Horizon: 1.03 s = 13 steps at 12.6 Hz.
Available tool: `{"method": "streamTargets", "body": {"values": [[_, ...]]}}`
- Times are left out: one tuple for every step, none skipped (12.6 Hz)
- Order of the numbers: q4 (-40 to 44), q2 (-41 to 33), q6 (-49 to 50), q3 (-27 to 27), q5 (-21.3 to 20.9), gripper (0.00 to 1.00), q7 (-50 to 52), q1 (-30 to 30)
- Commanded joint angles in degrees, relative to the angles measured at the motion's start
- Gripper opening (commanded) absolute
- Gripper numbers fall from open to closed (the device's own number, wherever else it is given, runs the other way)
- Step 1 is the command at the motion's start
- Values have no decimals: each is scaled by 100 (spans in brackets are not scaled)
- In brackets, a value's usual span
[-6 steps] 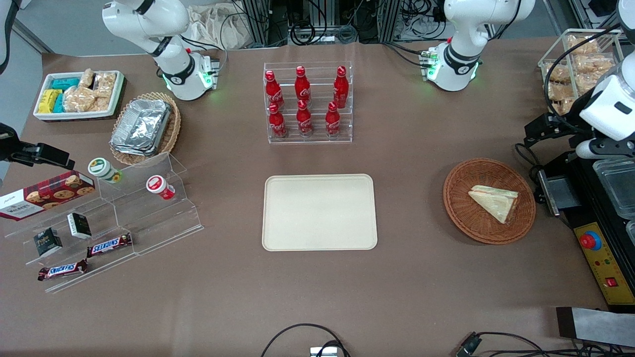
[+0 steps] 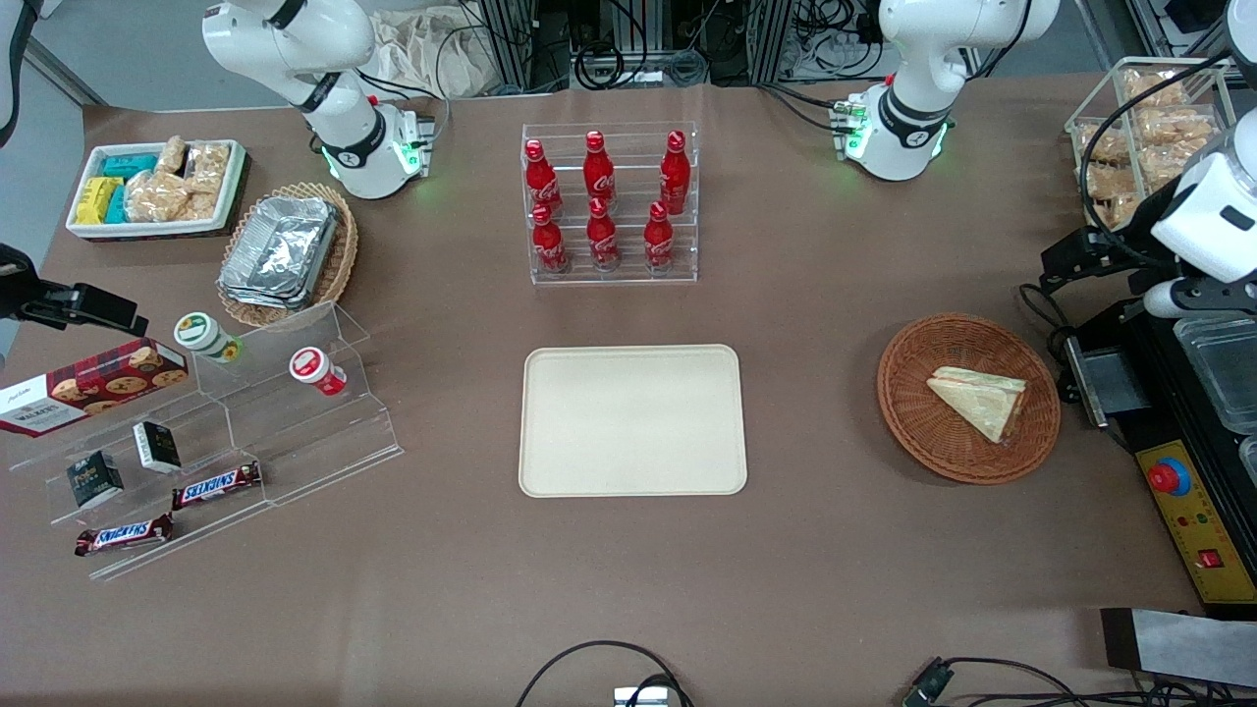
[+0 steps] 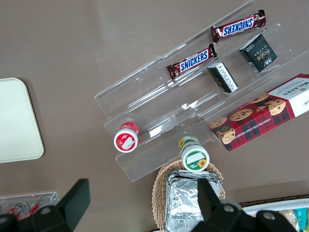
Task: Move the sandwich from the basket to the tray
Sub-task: 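Move the left gripper down over the wrapped sandwich in the wicker basket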
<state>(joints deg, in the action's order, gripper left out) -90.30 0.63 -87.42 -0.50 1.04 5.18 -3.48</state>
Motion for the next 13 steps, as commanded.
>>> {"method": "streamTargets", "body": {"values": [[-84, 112, -29, -55, 54, 100, 693, 31], [-215, 147, -178, -55, 46, 100, 904, 40], [-486, 121, -432, -55, 46, 100, 1176, 66], [-785, 104, -713, -55, 11, 100, 1553, 66], [-1136, 86, -1055, -55, 2, 100, 1843, 75], [-1514, 16, -1415, -55, 2, 100, 1890, 223], [-1944, -89, -1836, -55, -7, 100, 1899, 311], [-2366, -194, -2215, -64, 2, 100, 1908, 347], [-2718, -265, -2575, -55, -7, 100, 1925, 504], [-3104, -353, -2970, -55, 2, 100, 1934, 567], [-3430, -397, -3340, -64, 10, 100, 1943, 628], [-3599, -406, -3578, -55, 19, 100, 2039, 794], [-3661, -363, -3711, -55, 37, 100, 2205, 839]]}}
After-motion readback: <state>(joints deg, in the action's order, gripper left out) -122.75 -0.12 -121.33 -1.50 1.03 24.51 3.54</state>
